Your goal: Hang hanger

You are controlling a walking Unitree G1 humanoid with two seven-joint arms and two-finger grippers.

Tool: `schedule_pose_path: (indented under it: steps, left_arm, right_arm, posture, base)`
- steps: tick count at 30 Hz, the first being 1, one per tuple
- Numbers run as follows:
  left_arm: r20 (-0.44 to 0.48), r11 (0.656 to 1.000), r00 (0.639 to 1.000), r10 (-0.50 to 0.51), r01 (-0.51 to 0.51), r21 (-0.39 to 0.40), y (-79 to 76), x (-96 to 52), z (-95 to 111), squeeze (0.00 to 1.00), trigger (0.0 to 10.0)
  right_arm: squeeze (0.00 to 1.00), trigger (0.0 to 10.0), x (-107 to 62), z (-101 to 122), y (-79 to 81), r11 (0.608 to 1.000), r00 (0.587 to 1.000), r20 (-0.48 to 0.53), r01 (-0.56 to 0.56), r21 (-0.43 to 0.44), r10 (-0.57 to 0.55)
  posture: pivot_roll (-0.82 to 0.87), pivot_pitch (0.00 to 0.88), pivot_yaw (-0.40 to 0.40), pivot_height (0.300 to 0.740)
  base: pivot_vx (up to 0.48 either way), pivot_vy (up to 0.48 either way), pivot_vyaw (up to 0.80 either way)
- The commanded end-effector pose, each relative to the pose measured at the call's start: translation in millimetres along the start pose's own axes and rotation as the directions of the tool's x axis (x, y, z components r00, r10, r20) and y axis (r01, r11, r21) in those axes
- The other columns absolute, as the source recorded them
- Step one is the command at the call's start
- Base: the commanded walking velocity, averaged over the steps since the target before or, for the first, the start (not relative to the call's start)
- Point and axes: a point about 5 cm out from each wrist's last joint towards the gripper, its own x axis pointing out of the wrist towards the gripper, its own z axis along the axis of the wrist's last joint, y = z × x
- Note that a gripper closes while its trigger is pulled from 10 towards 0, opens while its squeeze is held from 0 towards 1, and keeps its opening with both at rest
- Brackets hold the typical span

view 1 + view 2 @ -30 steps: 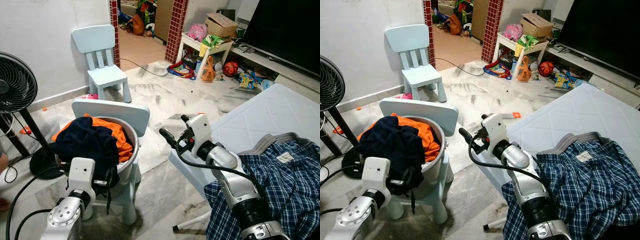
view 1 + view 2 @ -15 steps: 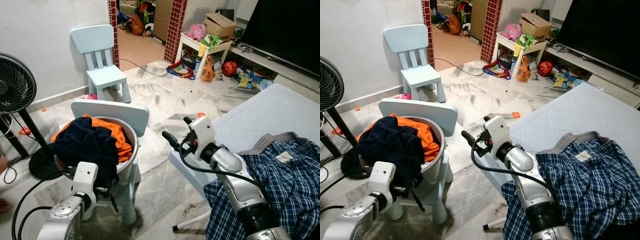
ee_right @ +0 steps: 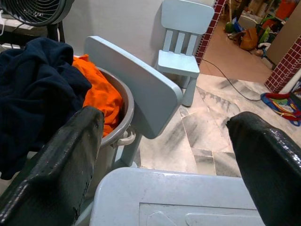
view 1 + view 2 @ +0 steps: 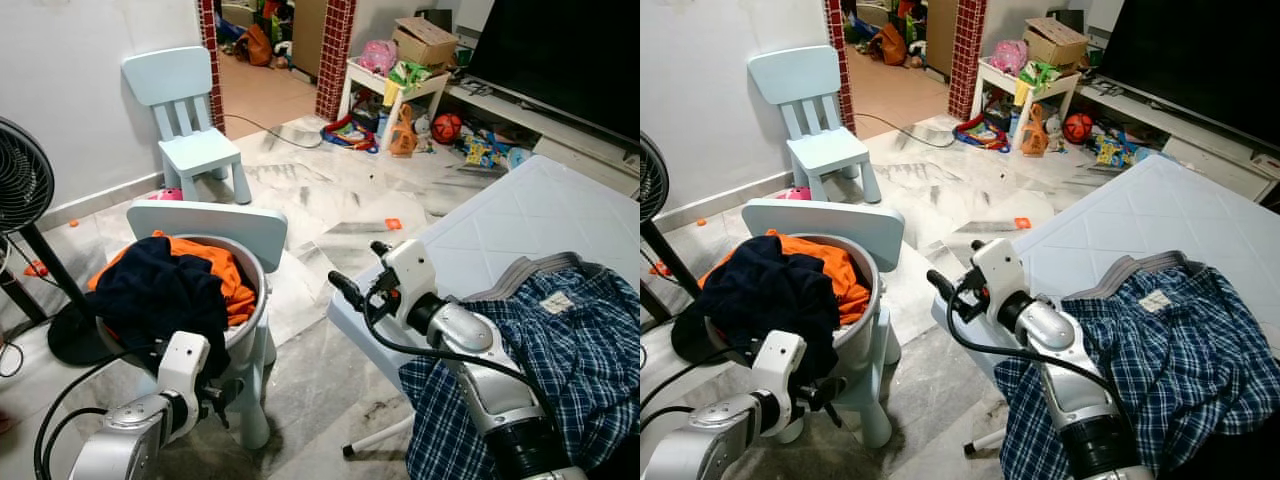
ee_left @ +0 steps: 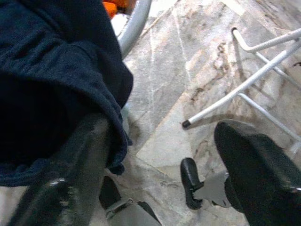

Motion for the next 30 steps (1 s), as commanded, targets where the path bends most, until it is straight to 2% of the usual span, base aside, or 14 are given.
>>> schedule_pose_path:
  steps: [1,3,4,5,6,7,8,13,19,22,24,25,26,30]
  left_arm:
    - [-0.016,1.0,1.0,0.0,0.0,-0.004,1.8,-0.7,-1,0.0,9.4]
    - [-0.019,1.0,1.0,0.006,-0.006,-0.011,3.3,-2.4,-2,0.0,9.7]
    - [-0.023,1.0,1.0,0.008,-0.009,-0.016,4.2,-3.5,-5,0.0,9.5]
    - [-0.025,1.0,1.0,0.008,-0.009,-0.021,5.0,-4.5,-7,0.0,8.2]
    - [-0.03,1.0,1.0,0.01,-0.01,-0.028,6.0,-5.6,-9,0.0,6.5]
    - [-0.03,1.0,1.0,0.01,-0.01,-0.028,6.0,-5.6,-9,0.0,6.5]
    - [-0.035,0.999,0.999,0.013,-0.015,-0.04,7.9,-7.1,-11,0.0,4.1]
    - [-0.049,0.998,0.999,0.017,-0.02,-0.057,12.8,-10.9,-15,0.0,4.0]
    - [-0.057,0.997,0.998,0.027,-0.031,-0.065,19.9,-12.0,-20,0.0,4.2]
    - [-0.052,0.998,0.998,0.022,-0.025,-0.056,25.6,-9.7,-15,0.0,4.6]
    - [-0.046,0.999,0.998,0.035,-0.036,-0.039,32.3,-7.4,-10,0.0,9.1]
    - [-0.046,0.999,0.998,0.035,-0.036,-0.039,32.3,-7.4,-10,0.0,9.1]
    - [-0.046,0.999,0.998,0.041,-0.042,-0.019,35.2,-6.3,-8,0.0,10.0]
    - [-0.031,0.997,0.996,0.078,-0.078,0.004,42.9,-3.2,-2,0.0,10.0]
  right_arm:
    - [0.0,10.0,-1.1,4,-0.5,1.0,1.0,0.002,-0.008,-0.022,0.008]
    - [0.0,10.0,-0.4,5,-1.2,1.0,1.0,0.002,-0.007,-0.023,0.008]
    - [0.0,10.0,0.2,5,-1.7,1.0,1.0,0.002,-0.007,-0.024,0.007]
    - [0.0,10.0,0.7,5,-2.0,1.0,1.0,0.002,-0.007,-0.024,0.007]
    - [0.0,10.0,1.2,6,-2.2,1.0,1.0,0.002,-0.007,-0.024,0.007]
    - [0.0,10.0,1.2,6,-2.2,1.0,1.0,0.002,-0.007,-0.024,0.007]
    - [0.0,10.0,1.8,6,-1.8,1.0,1.0,0.002,-0.008,-0.024,0.009]
    - [0.0,10.0,2.5,5,-1.2,1.0,1.0,0.0,-0.015,-0.026,0.015]
    - [0.0,10.0,3.0,6,-2.4,0.999,1.0,0.001,-0.015,-0.029,0.015]
    - [0.0,10.0,2.6,7,-2.1,0.999,1.0,0.001,-0.016,-0.032,0.016]
    - [0.0,10.0,0.7,7,-1.2,0.999,1.0,0.0,-0.019,-0.036,0.019]
    - [0.0,10.0,0.7,7,-1.2,0.999,1.0,0.0,-0.019,-0.036,0.019]
    - [0.0,10.0,-0.5,6,-1.6,0.999,1.0,-0.002,-0.018,-0.037,0.018]
    - [0.0,10.0,-1.8,6,-2.5,0.999,1.0,-0.006,-0.017,-0.04,0.016]
  posture:
    - [-0.03,0.064,-0.096,0.74]
    - [-0.03,0.058,-0.098,0.74]
    - [-0.03,0.058,-0.098,0.74]
    - [-0.02,0.057,-0.099,0.74]
    - [-0.02,0.056,-0.1,0.74]
    - [-0.02,0.056,-0.1,0.74]
    - [-0.02,0.055,-0.1,0.74]
    - [-0.02,0.049,-0.104,0.74]
    - [-0.02,0.046,-0.109,0.74]
    - [-0.03,0.049,-0.111,0.74]
    - [-0.03,0.05,-0.111,0.74]
    - [-0.03,0.05,-0.111,0.74]
    - [-0.04,0.051,-0.112,0.74]
    - [-0.05,0.053,-0.111,0.74]
  base:
    - [0.0,0.0,0.0]
    - [0.0,0.0,0.0]
    - [0.0,0.0,0.0]
    - [0.0,0.0,0.0]
    - [0.0,0.0,0.0]
    - [0.0,0.0,0.0]
    - [0.0,0.0,0.0]
    - [0.0,0.0,0.0]
    - [0.0,0.0,0.0]
    - [0.0,0.0,0.0]
    - [0.0,0.0,0.0]
    - [0.0,0.0,0.0]
    - [0.0,0.0,0.0]
    - [0.0,0.0,0.0]
